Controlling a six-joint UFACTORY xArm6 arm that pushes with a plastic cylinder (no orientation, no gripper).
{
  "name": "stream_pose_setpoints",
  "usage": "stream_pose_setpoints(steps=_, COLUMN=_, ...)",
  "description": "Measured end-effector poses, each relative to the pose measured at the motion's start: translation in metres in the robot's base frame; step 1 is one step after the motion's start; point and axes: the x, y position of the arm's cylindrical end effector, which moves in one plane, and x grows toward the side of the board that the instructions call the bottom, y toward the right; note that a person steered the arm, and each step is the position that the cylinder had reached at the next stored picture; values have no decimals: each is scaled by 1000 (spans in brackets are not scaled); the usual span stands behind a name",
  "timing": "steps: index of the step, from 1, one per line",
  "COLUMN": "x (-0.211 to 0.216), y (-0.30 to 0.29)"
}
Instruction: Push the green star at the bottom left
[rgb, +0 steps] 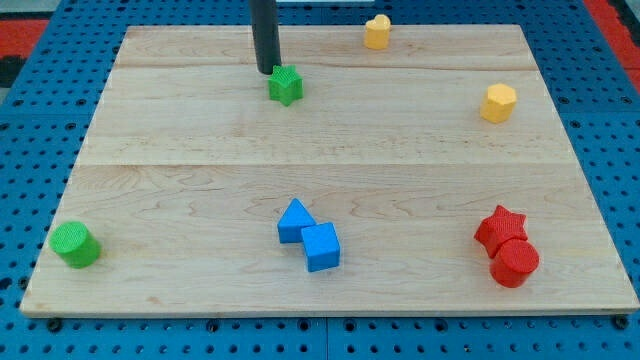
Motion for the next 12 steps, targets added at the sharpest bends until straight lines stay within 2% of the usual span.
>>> stream_pose_setpoints(steps=1, x=-15, y=29)
stream_pose_setpoints(steps=2, x=7, y=47)
stream_pose_setpoints(steps=3, x=68, y=-9)
stream_pose_setpoints(steps=4, x=136, y=-30)
stream_pose_setpoints(steps=5, x=172, y=-48)
stream_pose_setpoints(steps=6, x=174, y=-8)
stream_pose_setpoints(steps=7, x=207, y=-48)
stream_pose_setpoints(steps=8, x=223, y=-111)
stream_pose_setpoints(steps=11, x=239, y=-120)
stream_pose_setpoints(steps=12, x=208, y=-111)
